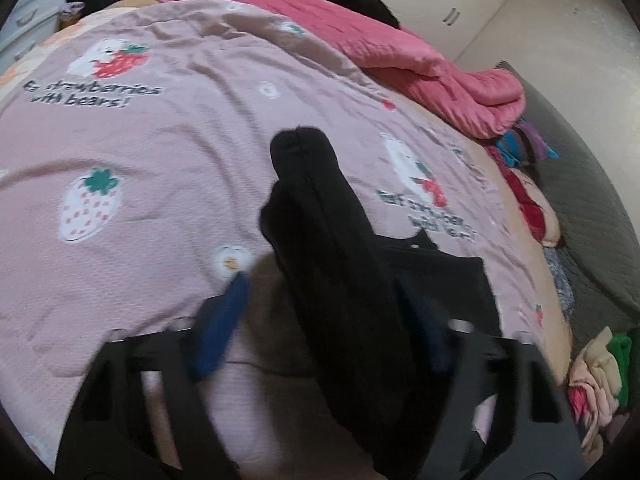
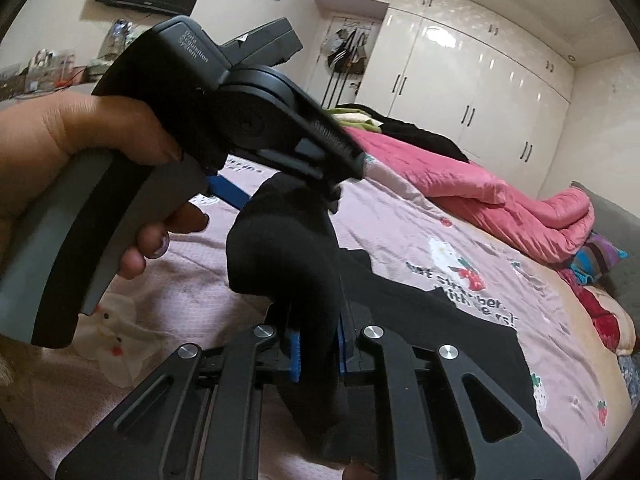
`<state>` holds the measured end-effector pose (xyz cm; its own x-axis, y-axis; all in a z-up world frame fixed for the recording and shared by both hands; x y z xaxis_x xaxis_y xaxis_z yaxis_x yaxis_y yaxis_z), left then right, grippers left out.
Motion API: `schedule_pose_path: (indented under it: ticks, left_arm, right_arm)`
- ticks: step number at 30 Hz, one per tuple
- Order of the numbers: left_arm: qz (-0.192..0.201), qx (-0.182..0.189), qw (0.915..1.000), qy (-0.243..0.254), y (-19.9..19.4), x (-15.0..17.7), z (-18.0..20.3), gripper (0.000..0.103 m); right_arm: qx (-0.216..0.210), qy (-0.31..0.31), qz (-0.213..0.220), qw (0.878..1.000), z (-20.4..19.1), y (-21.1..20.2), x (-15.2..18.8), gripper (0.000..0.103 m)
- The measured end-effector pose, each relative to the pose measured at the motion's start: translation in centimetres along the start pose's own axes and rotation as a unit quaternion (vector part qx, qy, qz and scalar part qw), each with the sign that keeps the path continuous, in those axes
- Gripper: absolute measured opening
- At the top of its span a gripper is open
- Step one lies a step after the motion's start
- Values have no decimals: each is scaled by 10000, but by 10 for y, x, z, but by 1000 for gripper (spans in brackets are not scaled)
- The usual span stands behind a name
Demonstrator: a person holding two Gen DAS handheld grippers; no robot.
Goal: Fold small clothes
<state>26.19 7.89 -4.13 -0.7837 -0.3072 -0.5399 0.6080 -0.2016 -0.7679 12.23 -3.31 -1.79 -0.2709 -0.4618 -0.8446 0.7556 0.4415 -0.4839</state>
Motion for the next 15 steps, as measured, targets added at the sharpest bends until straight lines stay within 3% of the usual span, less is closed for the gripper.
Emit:
schedule_pose_path:
  ticks: [2,5,15]
  left_arm:
    - [-8,129,9999,86,0,0,11,34]
    - [50,207,9995,214,-3,-1,26,27]
    - [208,422,9975,520,-11,-8,73,27]
  right_arm:
    - [42,81,39,10000,6,-4,0,11]
    - [116,184,81,9997,13,-9,1,10]
    - [419,519,246,9975,46,-32,2,10]
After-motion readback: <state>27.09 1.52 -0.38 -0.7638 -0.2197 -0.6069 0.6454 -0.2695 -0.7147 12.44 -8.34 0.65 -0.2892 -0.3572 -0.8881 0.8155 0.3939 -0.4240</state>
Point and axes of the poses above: each gripper's, at about its wrist camera, not at the fingertips, and y roughly the way its jaws point, z to its right, x to its underside, the point moved 6 cm from there along y, roughly the way its jaws point, and after that the axes turned 8 degrees about -x, right-handed, at the moved point
